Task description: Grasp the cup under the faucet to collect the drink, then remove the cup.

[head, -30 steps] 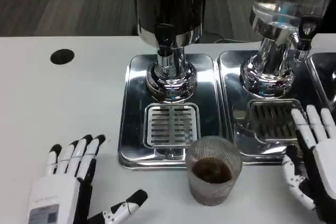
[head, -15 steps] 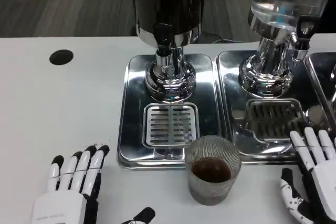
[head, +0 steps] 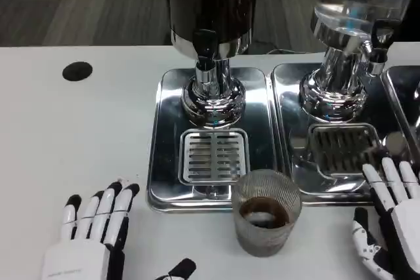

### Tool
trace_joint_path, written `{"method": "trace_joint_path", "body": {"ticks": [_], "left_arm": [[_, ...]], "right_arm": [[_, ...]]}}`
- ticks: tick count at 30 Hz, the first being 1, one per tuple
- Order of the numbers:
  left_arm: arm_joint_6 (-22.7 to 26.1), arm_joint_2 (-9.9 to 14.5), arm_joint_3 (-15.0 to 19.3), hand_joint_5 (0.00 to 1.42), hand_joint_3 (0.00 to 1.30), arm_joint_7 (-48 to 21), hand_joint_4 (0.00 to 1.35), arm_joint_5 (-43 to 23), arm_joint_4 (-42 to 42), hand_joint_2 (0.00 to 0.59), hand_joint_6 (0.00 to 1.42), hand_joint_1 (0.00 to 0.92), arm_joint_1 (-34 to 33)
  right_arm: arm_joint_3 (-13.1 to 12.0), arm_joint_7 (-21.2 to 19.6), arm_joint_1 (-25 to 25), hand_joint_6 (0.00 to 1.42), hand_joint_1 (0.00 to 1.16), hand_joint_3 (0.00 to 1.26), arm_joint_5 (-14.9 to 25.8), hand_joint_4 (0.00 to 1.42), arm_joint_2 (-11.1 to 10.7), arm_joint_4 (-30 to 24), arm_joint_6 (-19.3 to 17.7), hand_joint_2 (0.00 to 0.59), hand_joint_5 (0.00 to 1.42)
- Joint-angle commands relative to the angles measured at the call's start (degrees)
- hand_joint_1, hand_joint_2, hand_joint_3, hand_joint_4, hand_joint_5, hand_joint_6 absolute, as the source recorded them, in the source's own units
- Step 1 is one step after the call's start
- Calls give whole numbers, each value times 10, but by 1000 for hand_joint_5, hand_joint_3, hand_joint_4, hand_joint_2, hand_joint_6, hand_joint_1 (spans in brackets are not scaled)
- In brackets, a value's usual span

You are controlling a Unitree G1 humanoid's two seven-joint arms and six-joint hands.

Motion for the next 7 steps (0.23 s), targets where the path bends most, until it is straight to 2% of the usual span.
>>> {"method": "trace_joint_path", "body": {"ticks": [1,7], "left_arm": [[1,-2,-3,99,137,13,0,1,-5,112,9,0,6],[12,-7,1,101,137,7,0,0,-13,113,10,0,7]], "right_arm": [[7,-9,-6,0,84,119,8,1,-11,6,-7,545,0],[11,-12,-13,0,76,122,12,1,-20,0,-17,544,0]]}}
